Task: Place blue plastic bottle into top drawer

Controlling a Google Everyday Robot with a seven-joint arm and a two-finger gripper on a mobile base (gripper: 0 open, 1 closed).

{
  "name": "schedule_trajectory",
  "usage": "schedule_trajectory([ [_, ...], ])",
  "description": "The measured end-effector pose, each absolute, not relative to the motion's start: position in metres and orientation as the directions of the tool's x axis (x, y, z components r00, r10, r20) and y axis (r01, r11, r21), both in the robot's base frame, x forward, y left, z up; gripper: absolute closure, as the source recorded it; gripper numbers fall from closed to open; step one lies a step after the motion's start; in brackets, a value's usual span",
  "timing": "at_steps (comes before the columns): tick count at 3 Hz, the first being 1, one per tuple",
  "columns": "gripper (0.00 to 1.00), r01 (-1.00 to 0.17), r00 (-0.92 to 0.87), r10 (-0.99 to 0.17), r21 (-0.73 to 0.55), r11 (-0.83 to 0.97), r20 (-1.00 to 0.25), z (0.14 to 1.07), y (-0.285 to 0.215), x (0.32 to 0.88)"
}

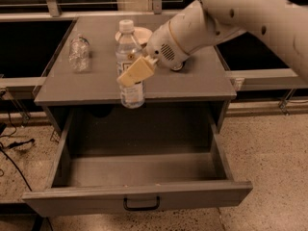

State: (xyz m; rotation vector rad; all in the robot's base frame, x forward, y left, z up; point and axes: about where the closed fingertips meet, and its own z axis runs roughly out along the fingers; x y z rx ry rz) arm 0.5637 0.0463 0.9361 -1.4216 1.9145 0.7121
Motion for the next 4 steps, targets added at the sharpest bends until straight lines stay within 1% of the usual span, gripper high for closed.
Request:
schedule_trajectory([
  [2, 1.00, -0.934, -0.284, -0.555, 0.095, 0.343, -0.782, 0.902, 0.041, 0.524],
  [3, 1.00, -0.923, -0.293, -0.521, 0.096, 0.372, -0.802, 0.884, 0.038, 0.508],
  [4, 1.00, -0.918, -0.259, -0.470, 0.064, 0.391, -0.844, 0.863, 0.036, 0.499],
])
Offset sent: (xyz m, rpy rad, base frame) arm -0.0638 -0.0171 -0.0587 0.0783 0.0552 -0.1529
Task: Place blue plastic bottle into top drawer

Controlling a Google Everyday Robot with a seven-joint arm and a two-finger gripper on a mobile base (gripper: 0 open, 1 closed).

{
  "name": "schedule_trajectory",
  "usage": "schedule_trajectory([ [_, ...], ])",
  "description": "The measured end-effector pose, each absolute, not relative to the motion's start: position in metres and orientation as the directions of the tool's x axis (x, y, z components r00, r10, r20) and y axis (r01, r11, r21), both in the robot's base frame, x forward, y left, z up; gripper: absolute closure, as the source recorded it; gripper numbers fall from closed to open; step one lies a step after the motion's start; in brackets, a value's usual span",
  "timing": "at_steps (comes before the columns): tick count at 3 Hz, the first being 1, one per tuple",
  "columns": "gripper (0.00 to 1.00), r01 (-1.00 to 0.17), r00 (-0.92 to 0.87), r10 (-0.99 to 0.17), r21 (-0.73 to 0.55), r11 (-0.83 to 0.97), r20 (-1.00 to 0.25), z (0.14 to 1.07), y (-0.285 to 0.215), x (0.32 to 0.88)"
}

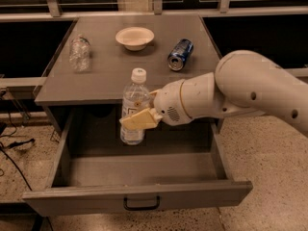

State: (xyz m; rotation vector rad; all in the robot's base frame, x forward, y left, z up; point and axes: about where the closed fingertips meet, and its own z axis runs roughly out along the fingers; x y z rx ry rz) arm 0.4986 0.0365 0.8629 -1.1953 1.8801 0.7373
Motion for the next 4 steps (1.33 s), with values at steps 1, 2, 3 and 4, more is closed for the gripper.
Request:
schedule_trajectory([
  [1, 1.00, -0.934, -0.166, -0.433, 0.000, 0.358, -0.886, 0.847, 0.037, 0.496],
  [2, 1.00, -0.946, -0.083, -0.457, -0.075, 0.317, -0.886, 0.847, 0.039, 0.495],
  [3, 1.00, -0.942, -0.094, -0.482, -0.079, 0.327, -0.871, 0.837, 0.037, 0.500],
  [4, 1.00, -0.940, -0.096, -0.506, -0.089, 0.330, -0.857, 0.827, 0.033, 0.505],
])
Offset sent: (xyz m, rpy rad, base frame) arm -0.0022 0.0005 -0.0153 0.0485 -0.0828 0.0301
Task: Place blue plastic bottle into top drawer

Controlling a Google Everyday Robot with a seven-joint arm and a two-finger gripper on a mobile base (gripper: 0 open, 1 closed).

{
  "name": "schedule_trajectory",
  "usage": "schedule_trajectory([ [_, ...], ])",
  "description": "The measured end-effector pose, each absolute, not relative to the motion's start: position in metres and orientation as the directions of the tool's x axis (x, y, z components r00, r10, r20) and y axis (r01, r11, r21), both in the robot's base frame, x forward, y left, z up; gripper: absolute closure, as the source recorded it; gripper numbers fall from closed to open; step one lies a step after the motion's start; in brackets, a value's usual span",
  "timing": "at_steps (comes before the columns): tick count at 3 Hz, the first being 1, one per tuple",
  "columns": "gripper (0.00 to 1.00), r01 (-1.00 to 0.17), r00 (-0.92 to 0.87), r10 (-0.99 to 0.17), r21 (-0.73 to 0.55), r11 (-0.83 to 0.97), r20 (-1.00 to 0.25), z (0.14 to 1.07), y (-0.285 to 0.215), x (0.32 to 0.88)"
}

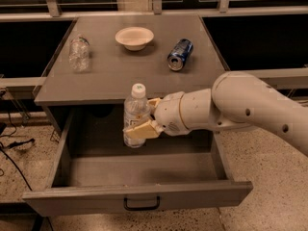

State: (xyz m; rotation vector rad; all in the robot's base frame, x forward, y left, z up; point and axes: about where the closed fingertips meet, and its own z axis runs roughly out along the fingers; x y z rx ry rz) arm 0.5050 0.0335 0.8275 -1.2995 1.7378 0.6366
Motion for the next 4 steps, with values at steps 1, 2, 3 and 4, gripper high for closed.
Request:
schedule_trajectory([
  [1, 1.00, -0.940, -0.093, -0.533, -0.102, 0.325, -0.841, 0.808, 0.025, 0.516],
  [2, 1.00, -0.942, -0.082, -0.544, -0.114, 0.317, -0.835, 0.795, 0.020, 0.523],
  [3, 1.00, -0.945, -0.063, -0.551, -0.128, 0.301, -0.832, 0.779, 0.015, 0.529],
  [4, 1.00, -0.948, -0.056, -0.571, -0.135, 0.287, -0.819, 0.762, 0.011, 0.531],
])
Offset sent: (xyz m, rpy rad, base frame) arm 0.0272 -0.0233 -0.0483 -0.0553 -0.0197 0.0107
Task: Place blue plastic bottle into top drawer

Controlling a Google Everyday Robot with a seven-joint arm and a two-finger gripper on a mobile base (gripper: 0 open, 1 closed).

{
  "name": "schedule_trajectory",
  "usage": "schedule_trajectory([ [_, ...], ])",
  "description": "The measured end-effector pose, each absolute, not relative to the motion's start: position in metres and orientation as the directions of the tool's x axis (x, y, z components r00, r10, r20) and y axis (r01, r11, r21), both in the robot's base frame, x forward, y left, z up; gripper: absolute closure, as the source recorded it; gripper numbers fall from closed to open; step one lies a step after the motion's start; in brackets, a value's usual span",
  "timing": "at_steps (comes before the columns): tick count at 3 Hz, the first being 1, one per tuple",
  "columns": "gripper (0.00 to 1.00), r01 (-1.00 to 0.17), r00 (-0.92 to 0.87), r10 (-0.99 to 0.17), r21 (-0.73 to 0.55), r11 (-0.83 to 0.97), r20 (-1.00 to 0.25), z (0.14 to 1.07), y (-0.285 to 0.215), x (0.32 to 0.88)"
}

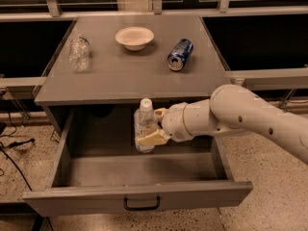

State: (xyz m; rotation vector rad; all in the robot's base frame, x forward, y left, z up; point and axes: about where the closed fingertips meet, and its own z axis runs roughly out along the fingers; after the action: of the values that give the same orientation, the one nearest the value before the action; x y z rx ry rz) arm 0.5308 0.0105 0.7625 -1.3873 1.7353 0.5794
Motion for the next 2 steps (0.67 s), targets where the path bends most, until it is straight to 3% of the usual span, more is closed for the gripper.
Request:
schedule_trajectory([
  [2, 1.00, -0.962, -0.042, -0.604, -0.131, 0.239, -0.796, 0.723, 0.011, 0.525],
])
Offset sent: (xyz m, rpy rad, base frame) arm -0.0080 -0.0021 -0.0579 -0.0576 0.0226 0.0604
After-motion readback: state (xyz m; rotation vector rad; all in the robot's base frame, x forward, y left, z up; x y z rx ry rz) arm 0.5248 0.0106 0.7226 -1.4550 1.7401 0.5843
